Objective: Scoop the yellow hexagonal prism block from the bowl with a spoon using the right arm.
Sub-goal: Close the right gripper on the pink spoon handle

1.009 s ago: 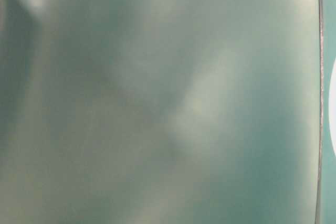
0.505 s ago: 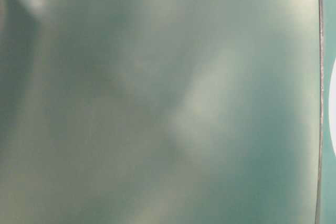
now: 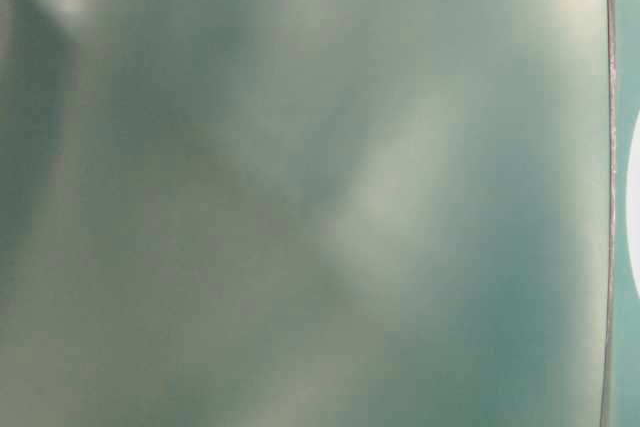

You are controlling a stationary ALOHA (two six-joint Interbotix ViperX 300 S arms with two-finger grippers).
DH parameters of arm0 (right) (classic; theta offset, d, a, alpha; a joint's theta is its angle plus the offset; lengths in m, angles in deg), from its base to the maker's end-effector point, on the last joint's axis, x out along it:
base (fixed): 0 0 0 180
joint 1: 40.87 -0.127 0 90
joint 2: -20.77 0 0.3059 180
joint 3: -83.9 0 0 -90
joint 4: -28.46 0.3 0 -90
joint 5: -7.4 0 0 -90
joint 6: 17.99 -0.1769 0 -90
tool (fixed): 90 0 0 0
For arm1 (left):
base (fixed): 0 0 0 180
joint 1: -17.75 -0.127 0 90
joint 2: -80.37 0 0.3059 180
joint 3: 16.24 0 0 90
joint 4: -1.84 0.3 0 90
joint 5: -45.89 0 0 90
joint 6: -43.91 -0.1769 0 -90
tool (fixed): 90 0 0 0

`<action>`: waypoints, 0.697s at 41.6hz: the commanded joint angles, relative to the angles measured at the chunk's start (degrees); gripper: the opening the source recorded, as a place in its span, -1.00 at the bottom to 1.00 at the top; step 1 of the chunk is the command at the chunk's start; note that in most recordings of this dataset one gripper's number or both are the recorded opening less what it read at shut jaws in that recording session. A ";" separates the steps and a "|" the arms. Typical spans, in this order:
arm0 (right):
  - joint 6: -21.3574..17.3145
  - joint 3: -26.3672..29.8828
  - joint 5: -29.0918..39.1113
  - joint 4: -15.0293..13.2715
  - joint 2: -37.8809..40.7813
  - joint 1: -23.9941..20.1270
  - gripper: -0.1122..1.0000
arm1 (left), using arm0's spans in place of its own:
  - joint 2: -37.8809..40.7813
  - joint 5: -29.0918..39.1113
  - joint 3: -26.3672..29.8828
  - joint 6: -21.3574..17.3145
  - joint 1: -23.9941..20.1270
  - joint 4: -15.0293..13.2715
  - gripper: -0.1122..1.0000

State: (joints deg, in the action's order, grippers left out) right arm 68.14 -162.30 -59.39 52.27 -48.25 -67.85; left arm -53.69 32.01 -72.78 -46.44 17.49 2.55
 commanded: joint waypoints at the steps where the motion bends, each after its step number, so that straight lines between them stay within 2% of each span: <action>1: 0.70 0.26 -0.53 0.09 -0.62 -0.26 0.21 | 0.53 -0.35 1.14 -0.09 -0.09 0.09 -0.80; 13: 2.64 0.62 -0.44 0.35 -0.62 -0.26 0.15 | 0.53 -0.09 1.14 -0.09 -0.09 0.09 -0.80; 17: 2.64 0.79 -0.26 0.44 -0.62 -0.18 -0.01 | 0.53 -0.09 1.23 -0.09 -0.09 0.09 -0.80; 22: 2.64 0.79 -0.26 0.44 -0.70 -0.18 -0.36 | 0.53 0.00 1.23 -0.09 -0.18 0.09 -0.80; 29: 2.64 0.70 0.00 0.44 -2.55 -0.18 -0.38 | 0.53 -0.09 1.14 -0.09 -0.09 0.09 -0.80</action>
State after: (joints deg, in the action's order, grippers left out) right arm 70.69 -161.86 -59.30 52.63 -48.60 -67.85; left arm -53.69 32.18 -72.78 -46.44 17.40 2.46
